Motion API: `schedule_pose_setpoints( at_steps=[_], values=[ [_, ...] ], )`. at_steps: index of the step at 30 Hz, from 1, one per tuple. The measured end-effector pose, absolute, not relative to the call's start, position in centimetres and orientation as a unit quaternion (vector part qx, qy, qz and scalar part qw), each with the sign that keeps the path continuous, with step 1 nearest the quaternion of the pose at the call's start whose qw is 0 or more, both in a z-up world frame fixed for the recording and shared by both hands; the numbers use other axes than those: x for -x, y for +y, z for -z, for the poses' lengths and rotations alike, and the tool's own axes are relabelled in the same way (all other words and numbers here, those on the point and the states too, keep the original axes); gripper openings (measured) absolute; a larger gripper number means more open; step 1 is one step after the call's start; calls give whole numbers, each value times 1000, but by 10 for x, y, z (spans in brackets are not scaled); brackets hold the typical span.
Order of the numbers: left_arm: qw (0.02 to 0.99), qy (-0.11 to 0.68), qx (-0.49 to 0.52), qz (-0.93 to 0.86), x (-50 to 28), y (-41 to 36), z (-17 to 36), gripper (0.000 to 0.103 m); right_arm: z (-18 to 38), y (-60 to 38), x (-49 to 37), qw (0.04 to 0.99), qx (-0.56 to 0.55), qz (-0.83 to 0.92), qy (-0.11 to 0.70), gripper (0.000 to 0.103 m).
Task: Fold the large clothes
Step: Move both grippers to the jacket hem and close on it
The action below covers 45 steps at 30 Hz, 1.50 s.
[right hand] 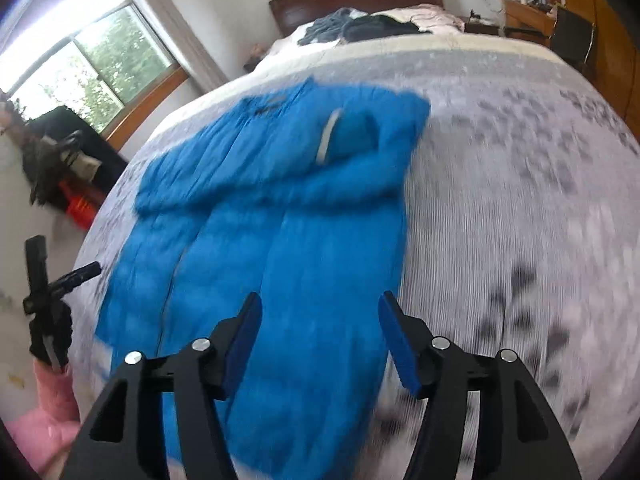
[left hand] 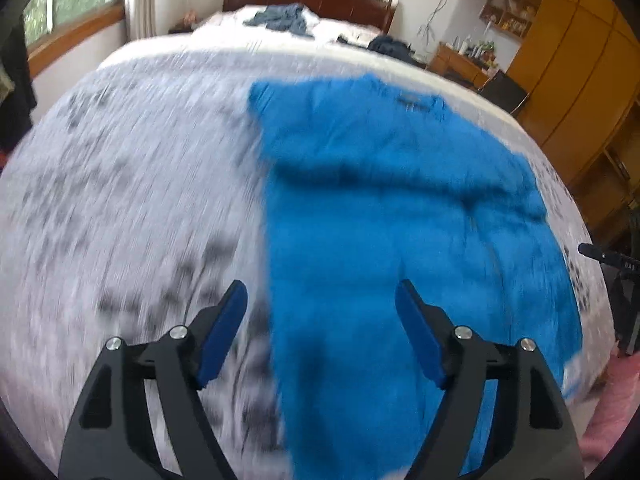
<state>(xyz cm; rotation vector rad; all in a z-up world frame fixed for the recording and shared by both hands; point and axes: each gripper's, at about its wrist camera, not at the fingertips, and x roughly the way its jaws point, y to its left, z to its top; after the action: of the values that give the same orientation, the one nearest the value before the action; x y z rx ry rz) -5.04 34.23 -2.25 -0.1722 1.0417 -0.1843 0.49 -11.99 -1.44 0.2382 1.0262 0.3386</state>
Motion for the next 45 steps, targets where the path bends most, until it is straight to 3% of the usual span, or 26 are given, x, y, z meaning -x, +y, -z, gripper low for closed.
schedule_pose_setpoints(
  at_steps=[8,17,20,22,24,28,31,45],
  values=[
    [834,527,131,101,136,358,38,79,45,-122,89,834,-133,-156,513,69],
    [791,558,187,169,156,337,67,79,72,-114,117,810,-152,-170,541,70],
    [784,567,192,168,156,332,75,73,74,-106,121,813,-138,-171,540,69],
    [787,566,182,165,155,330,74,58,75,-102,122,808,-144,-181,541,52],
    [785,568,189,161,153,331,76,52,77,-97,122,805,-141,-191,543,44],
    [787,562,198,160,152,331,76,27,77,-93,118,806,-142,-197,540,27],
    [791,551,207,165,153,336,70,16,69,-95,119,812,-145,-204,527,16],
    [828,431,261,247,116,345,-12,12,-28,-109,82,850,-172,-259,426,11]
  ],
)
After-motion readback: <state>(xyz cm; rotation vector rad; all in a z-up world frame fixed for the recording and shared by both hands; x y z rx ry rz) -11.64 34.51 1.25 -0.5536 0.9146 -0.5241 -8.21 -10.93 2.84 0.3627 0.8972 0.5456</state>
